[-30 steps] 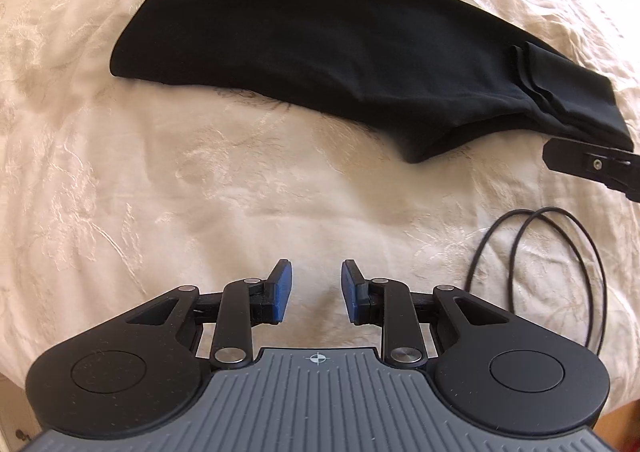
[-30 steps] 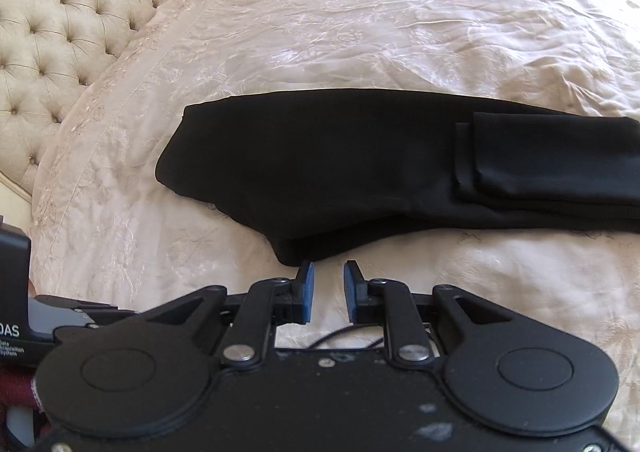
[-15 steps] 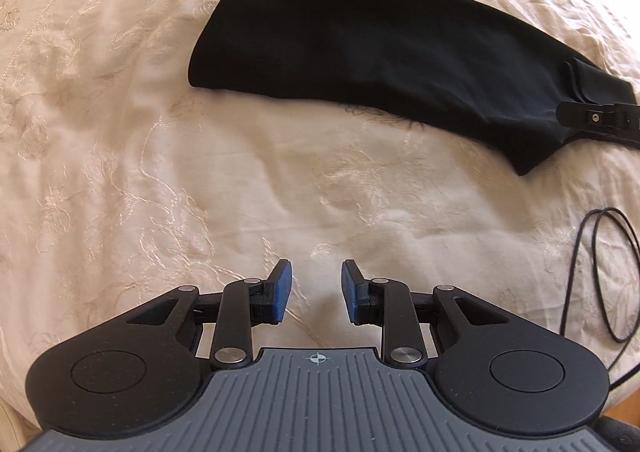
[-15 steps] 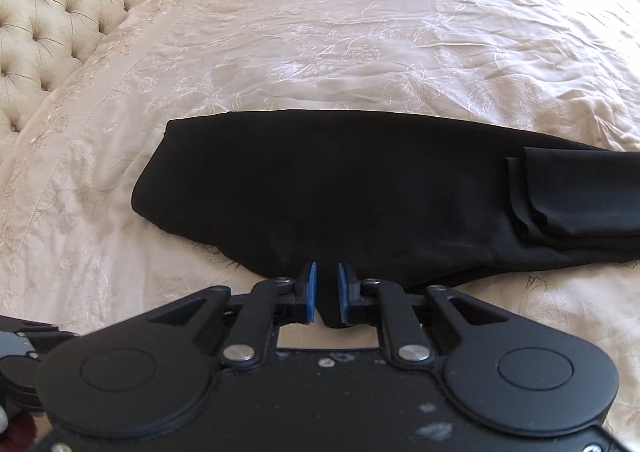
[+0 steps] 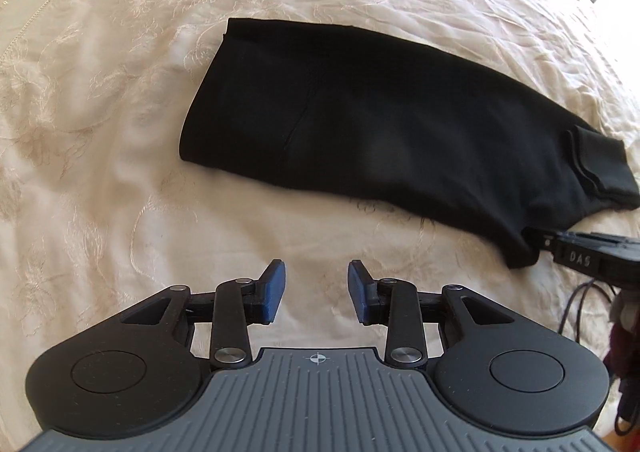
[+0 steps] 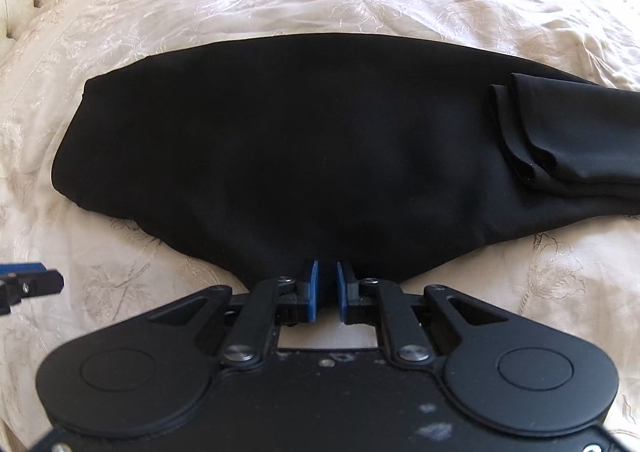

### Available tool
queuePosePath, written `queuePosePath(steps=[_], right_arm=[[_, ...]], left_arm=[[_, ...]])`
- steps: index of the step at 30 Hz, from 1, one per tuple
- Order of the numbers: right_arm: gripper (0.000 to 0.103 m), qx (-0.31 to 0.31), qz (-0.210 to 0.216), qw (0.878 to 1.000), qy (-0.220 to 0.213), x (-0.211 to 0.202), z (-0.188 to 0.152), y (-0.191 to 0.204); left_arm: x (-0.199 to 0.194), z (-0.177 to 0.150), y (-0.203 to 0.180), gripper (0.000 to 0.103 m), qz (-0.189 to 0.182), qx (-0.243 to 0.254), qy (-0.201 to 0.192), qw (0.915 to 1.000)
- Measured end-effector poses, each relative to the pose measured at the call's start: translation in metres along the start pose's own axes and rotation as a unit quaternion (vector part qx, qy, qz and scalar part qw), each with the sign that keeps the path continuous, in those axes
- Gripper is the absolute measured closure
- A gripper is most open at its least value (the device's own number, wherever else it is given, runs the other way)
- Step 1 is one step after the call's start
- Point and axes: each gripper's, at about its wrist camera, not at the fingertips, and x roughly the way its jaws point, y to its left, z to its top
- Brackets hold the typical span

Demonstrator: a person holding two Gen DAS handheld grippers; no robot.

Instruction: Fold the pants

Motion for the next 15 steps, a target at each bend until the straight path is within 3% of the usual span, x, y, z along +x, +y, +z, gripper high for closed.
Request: queuePosePath(steps=[9,15], right_arm=[[0.091,-0.029,-0.011,0.999,0.022,0.016,0.003,0.008],[0.091,-0.022,-0.006,0.999,0.029,0.017,0.003,0.007]], left_arm=[[0.013,0.035,0.020,0.065,-0.013,-0.058,-0.034,0.9977],[0.045,0.045,0.047,0.059,-0.010,-0.119,-0.018,0.9926]])
